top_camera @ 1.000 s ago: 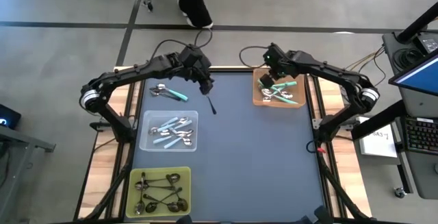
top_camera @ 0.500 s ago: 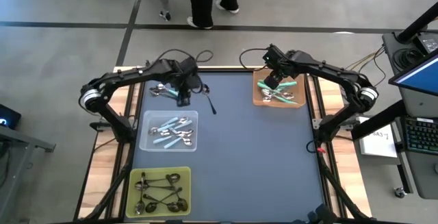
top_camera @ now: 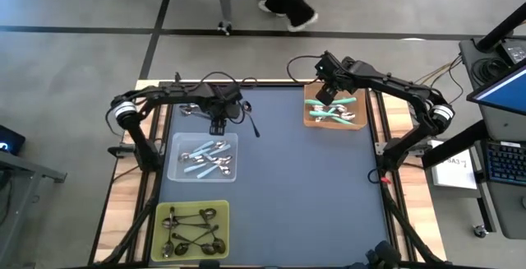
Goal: Sort silverware by color (type)
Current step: Put the green spoon into the orange bin
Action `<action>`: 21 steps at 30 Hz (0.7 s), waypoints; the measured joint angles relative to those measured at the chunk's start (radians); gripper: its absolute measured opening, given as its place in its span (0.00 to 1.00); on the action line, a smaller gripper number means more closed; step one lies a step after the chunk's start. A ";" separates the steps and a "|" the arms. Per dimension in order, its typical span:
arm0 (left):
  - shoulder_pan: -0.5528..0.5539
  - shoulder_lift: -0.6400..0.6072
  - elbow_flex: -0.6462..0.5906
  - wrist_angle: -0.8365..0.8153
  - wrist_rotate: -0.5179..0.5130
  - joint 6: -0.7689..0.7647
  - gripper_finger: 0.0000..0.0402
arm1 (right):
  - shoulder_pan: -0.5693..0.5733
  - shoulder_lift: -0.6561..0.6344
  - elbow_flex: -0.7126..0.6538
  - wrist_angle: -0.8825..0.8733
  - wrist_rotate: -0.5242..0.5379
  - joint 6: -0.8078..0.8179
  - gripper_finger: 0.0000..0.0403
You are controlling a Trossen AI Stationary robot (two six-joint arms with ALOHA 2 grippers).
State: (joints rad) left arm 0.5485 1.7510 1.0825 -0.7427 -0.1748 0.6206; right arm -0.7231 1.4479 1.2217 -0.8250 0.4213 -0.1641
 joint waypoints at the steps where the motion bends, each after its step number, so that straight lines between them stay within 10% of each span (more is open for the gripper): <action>1: 0.000 0.016 0.003 0.000 -0.006 -0.001 0.39 | -0.001 0.000 0.000 0.007 0.000 -0.010 0.46; 14: 0.008 0.144 0.097 -0.087 -0.031 -0.032 0.37 | -0.011 0.000 0.000 0.024 -0.001 -0.066 0.46; 21: 0.008 0.144 0.119 -0.118 0.004 -0.066 0.14 | -0.011 0.000 0.000 0.042 -0.001 -0.084 0.46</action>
State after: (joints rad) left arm 0.5568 1.8946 1.2015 -0.8603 -0.1711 0.5542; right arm -0.7341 1.4475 1.2217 -0.7832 0.4208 -0.2486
